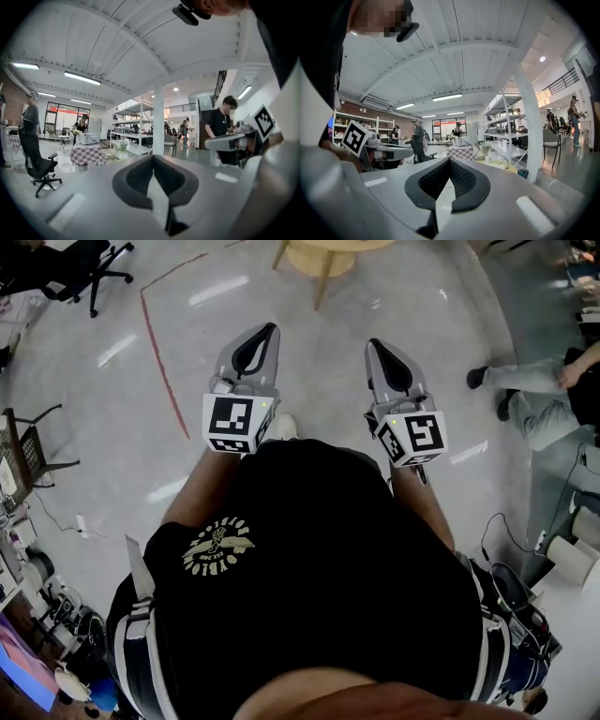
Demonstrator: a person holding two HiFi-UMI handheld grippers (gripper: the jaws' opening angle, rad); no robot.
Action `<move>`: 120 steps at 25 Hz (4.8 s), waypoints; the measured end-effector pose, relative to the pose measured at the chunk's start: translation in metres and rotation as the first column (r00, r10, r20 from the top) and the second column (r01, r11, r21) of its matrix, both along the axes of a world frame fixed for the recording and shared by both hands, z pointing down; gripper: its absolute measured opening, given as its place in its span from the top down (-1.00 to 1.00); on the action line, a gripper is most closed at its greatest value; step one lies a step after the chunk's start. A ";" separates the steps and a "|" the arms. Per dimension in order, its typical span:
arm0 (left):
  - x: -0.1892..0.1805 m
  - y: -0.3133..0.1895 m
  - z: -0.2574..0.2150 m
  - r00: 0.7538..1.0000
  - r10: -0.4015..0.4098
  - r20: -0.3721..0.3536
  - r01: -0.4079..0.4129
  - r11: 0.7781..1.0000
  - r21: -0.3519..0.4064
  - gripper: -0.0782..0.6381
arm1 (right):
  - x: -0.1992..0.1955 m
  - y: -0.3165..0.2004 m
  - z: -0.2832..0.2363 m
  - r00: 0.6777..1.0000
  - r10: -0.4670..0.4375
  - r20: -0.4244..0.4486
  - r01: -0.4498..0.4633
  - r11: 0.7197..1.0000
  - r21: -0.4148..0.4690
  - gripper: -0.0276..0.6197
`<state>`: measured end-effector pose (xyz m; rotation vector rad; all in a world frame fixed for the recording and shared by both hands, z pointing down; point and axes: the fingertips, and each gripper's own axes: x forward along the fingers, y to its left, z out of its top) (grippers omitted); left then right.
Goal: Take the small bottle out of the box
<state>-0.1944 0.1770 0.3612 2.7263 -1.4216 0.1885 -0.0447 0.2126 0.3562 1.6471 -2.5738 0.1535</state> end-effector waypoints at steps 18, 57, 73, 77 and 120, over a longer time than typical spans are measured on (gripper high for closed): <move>0.017 -0.052 0.008 0.997 0.043 -0.057 -0.045 0.998 -0.050 0.78 | 0.018 -0.037 0.003 0.998 0.063 0.004 -0.063 0.998 -0.013 0.90; 0.111 -0.243 0.022 0.998 0.035 0.042 -0.031 0.995 -0.095 0.78 | 0.110 -0.229 0.008 0.999 0.035 0.029 -0.033 0.998 -0.048 0.90; 0.193 -0.318 0.013 1.000 0.002 0.028 0.000 0.997 -0.079 0.78 | 0.189 -0.312 -0.004 1.000 -0.012 0.018 0.012 0.999 -0.031 0.90; 0.215 -0.326 0.015 0.999 -0.010 0.031 0.012 0.997 -0.071 0.78 | 0.210 -0.322 0.005 0.999 -0.030 0.029 0.032 0.999 -0.041 0.90; 0.185 -0.384 0.034 0.996 -0.037 0.079 0.047 0.991 -0.123 0.78 | 0.178 -0.391 0.025 0.994 -0.089 0.059 0.094 0.992 -0.086 0.90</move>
